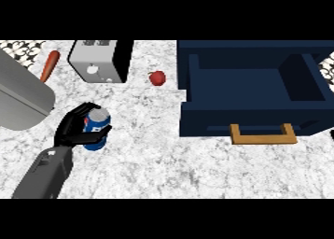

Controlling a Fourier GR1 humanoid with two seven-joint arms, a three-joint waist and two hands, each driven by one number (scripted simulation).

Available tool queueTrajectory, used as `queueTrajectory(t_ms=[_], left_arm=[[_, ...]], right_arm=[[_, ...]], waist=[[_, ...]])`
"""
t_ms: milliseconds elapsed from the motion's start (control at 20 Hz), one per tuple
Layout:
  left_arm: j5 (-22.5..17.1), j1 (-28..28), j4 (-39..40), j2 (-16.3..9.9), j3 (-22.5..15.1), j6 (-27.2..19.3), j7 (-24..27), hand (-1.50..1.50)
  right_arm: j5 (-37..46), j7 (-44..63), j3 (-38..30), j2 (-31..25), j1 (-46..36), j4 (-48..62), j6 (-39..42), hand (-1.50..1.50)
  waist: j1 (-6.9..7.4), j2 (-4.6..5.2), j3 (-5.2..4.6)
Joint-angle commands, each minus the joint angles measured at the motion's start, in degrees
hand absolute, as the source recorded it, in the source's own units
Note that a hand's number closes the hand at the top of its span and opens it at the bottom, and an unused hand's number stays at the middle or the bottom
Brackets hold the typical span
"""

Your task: Pick up the can, place it into the drawer and close the drawer

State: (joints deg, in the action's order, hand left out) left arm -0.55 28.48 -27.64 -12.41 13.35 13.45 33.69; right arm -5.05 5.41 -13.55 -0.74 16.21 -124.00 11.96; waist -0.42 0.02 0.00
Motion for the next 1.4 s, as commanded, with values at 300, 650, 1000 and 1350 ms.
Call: queueTrajectory(t_ms=[300,650,1000,1350], left_arm=[[-4.6,-6.5,-13.4,2.8,2.1,-7.7,-5.3,1.5],[-6.7,-11.4,-32.5,6.3,-1.2,-11.3,-15.0,1.5],[-4.3,-12.1,-43.5,8.1,-7.2,-13.4,-22.8,1.5],[0.3,-4.1,-56.5,11.6,-13.2,-21.4,-37.1,1.5]], right_arm=[[0.7,1.6,1.8,0.7,1.4,-2.8,-0.9,-1.5],[-5.0,-2.0,-4.4,-1.1,6.4,-3.4,4.0,-1.5],[-1.5,-4.0,-2.3,0.3,1.0,2.5,2.2,-1.5],[-2.0,-1.1,-1.1,0.7,5.2,-3.8,1.1,-1.5]], waist=[[0.85,-0.29,0.05],[0.43,-0.3,0.06],[0.34,-0.09,0.03],[0.16,-0.29,0.06]])
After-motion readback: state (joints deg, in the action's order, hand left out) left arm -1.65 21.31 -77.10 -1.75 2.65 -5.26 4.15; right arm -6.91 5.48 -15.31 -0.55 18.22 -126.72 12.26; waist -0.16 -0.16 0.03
